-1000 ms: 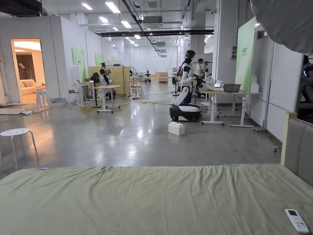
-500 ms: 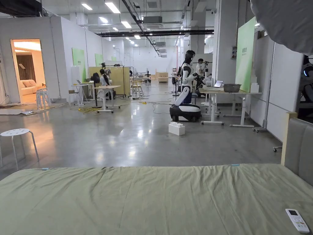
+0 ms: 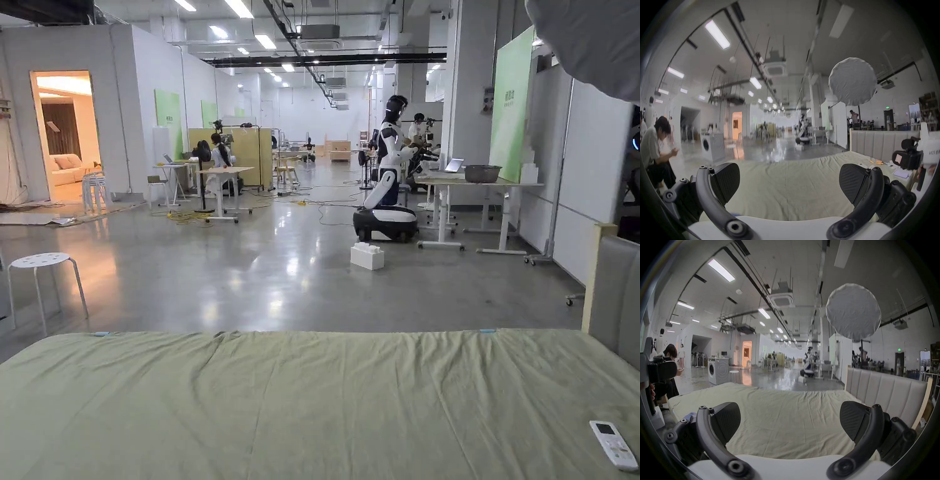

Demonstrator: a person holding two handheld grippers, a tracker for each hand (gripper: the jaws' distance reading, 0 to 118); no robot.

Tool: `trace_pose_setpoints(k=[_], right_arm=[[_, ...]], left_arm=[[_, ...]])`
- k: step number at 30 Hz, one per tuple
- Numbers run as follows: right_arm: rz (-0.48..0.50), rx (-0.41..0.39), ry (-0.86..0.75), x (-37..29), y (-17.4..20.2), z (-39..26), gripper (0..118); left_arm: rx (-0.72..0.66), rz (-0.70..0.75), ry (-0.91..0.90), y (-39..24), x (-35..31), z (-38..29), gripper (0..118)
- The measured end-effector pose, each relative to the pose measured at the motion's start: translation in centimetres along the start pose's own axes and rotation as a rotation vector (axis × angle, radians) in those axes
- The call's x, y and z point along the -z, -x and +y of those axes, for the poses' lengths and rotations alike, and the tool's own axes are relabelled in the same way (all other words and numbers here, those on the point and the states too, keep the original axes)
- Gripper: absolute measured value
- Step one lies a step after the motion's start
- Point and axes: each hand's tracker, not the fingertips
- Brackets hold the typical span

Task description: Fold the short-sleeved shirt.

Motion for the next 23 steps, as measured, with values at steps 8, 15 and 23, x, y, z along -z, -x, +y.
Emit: trace_pose_setpoints(k=[8,15,23], right_arm=[[-0.02,-0.023,0.108,0.6,0.7,-1.5,118],[-0.026,-0.019,0.106,0.7,0.9,-1.2,118],[-0.031,-0.038,0.13,0.6,1.4,-1.5,118]], left_arm=[[-0.075,-0.018,0.146,-0.9,0.9,-1.9,118],[-0.082,0.022,0.151,-0.5,0.8,-1.3,118],[-0.054,0.024,0.185,-0.7,0.9,-1.7,118]])
